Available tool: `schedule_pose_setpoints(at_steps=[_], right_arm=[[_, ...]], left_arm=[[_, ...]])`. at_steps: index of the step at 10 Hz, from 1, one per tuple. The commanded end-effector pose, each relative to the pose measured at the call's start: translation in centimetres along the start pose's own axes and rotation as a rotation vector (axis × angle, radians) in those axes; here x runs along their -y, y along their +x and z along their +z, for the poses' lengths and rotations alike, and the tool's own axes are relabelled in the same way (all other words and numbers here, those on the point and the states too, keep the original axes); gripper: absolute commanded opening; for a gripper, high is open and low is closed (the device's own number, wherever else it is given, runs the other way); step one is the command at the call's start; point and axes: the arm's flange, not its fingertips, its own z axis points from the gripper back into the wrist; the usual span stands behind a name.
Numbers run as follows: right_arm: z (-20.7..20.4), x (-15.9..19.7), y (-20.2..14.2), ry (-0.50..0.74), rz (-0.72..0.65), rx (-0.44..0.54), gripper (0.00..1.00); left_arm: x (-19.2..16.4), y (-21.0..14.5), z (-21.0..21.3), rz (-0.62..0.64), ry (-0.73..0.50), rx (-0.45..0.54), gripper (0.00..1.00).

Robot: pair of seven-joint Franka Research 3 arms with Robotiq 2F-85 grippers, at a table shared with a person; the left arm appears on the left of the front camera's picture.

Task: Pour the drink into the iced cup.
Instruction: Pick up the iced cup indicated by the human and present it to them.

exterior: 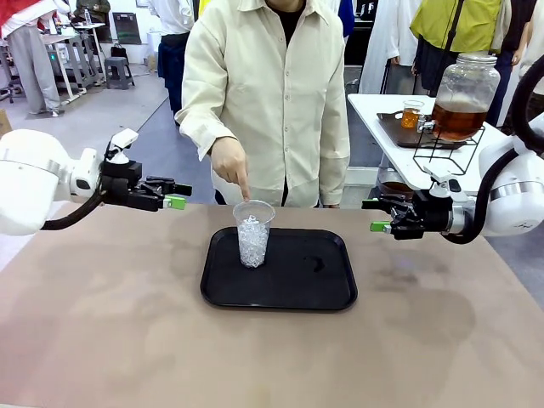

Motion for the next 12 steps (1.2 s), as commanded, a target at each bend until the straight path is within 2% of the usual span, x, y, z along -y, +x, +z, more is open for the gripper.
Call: schedule_pose_setpoints(at_steps=[1,2,5,9,12], right_arm=[[-0.2,0.1,0.2,0.003,0.004,0.000,1.00],[-0.2,0.1,0.2,0.003,0.004,0.000,1.00],[-0.2,0.1,0.2,0.003,0.004,0.000,1.00],[-0.2,0.1,0.2,0.003,0.004,0.000,1.00],[-0.2,0.1,0.2,0.003,0.004,0.000,1.00]], left_arm=[[0.0,0.0,0.0,0.001,0.000,0.000,1.00],[-0.2,-0.9,-0.7,-0.089,0.002,-0.013,1.00],[-0.5,-2.5,-2.0,-0.196,0.022,0.002,1.00],[-1.3,-4.8,-4.0,-0.244,0.123,0.002,1.00],[-2.0,-6.2,-5.3,-0.219,0.102,0.008,1.00]])
